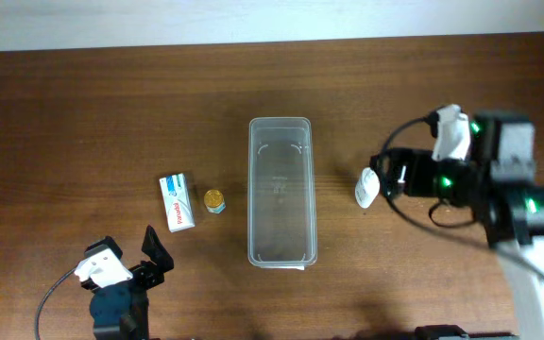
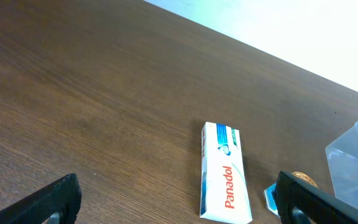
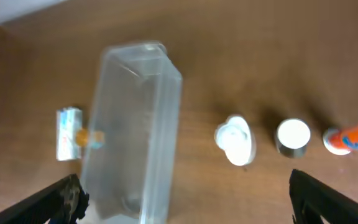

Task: Pack container
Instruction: 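Move right gripper to the white dropper bottle and grasp it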

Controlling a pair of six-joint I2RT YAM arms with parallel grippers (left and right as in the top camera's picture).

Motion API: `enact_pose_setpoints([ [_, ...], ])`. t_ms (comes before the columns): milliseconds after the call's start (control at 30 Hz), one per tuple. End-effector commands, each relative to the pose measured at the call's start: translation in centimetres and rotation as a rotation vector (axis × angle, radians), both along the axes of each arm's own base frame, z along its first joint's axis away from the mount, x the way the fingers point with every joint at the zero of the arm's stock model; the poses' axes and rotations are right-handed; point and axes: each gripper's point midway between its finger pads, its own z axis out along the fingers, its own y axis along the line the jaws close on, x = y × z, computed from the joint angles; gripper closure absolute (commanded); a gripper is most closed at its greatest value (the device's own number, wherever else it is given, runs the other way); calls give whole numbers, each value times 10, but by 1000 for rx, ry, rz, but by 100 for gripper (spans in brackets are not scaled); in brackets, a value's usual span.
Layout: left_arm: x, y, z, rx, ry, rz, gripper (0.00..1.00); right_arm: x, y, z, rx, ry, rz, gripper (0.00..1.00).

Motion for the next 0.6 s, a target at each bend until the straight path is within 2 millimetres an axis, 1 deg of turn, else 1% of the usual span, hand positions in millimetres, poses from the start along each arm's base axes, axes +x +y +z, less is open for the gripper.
enact_pose_setpoints([
  [0, 1, -2, -1, -11, -8, -8, 1, 13, -2, -18, -100, 72, 7, 2],
  [100, 1, -2, -1, -11, -8, -8, 1, 17, 0, -48, -185, 171, -12, 2],
  [233, 1, -2, -1, -11, -8, -8, 1, 20, 16, -74, -257, 238, 34, 0],
  [333, 1, -2, -1, -11, -8, -8, 1, 22, 8, -87, -317, 283, -48, 1],
  [367, 1, -2, -1, -11, -8, -8, 1, 23, 7, -90, -326, 293, -50, 1],
  [400, 1, -2, -1, -11, -8, -8, 1, 24, 7, -92, -326, 299, -49, 4],
  [500, 1, -2, -1, -11, -8, -8, 1, 27, 8, -102, -333, 322, -46, 7],
  [567, 1, -2, -1, -11, -8, -8, 1, 31, 9, -109, -335, 331, -45, 12],
])
